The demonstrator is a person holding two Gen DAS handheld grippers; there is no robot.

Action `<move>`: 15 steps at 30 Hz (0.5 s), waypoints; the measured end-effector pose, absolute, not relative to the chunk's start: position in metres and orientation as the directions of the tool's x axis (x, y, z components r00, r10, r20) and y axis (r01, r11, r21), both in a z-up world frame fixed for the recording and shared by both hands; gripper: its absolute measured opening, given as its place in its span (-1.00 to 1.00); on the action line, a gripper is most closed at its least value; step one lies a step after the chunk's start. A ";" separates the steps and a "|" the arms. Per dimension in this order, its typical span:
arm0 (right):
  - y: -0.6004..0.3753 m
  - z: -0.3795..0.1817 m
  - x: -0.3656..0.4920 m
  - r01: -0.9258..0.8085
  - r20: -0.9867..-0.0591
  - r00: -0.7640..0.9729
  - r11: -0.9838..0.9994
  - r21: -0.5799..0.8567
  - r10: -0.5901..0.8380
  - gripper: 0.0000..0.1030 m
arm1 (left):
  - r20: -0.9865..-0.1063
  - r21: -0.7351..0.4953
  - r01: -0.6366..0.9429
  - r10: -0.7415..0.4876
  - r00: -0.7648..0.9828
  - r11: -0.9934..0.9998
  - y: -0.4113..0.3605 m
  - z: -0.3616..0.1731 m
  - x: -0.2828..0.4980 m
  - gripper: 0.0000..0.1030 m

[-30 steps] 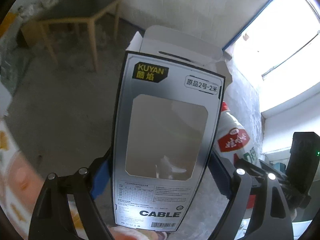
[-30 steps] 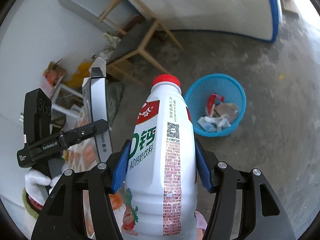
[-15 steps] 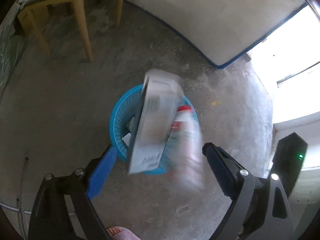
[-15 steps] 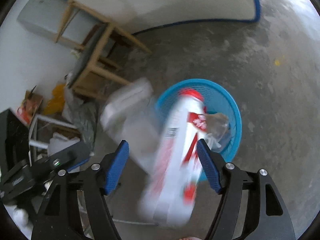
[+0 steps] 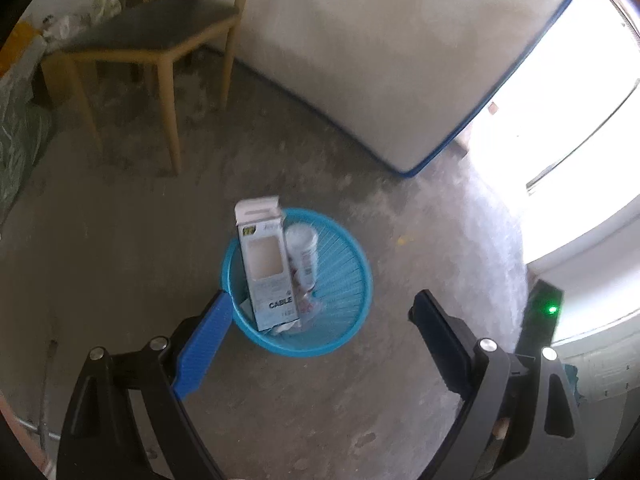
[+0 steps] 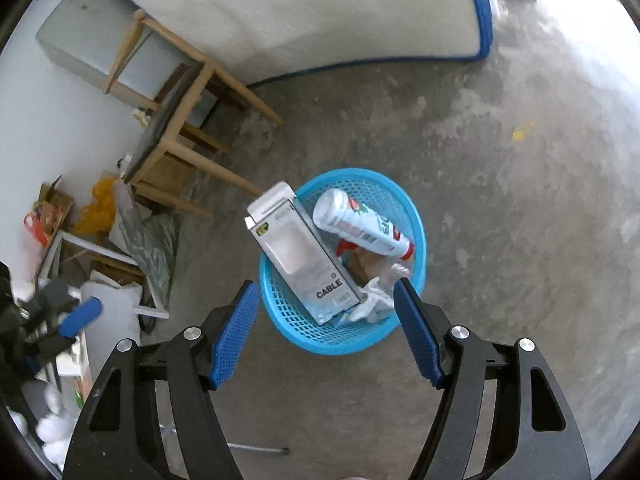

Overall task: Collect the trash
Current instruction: 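Move both open tools back over the table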

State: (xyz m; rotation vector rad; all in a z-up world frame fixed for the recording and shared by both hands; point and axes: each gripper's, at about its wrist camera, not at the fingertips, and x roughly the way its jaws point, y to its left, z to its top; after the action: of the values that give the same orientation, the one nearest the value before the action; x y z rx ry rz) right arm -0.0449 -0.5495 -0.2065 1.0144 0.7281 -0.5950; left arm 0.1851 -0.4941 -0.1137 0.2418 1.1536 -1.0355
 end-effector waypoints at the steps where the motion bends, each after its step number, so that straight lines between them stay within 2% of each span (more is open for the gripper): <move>1: -0.546 -0.202 -0.048 0.734 -0.771 0.626 0.425 0.530 -0.119 0.31 | -0.817 -0.341 0.773 -0.576 0.038 0.535 -0.483 -0.101 0.180 0.73; 9: -0.485 -0.137 -0.075 0.663 -0.722 0.669 0.582 0.471 -0.177 0.33 | -0.660 -0.398 0.761 -0.736 0.150 0.512 -0.392 -0.012 0.141 0.73; 15: -0.429 -0.090 -0.084 0.489 -0.620 0.784 0.641 0.592 -0.026 0.37 | -0.574 -0.377 0.763 -0.779 0.252 0.525 -0.289 0.044 0.091 0.74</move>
State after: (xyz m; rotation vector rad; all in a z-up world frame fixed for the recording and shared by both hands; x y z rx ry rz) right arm -0.0839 -0.4289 -0.0899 0.8324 0.6136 -0.3153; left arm 0.0912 -0.2890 0.0444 -0.0230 0.7950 -1.0484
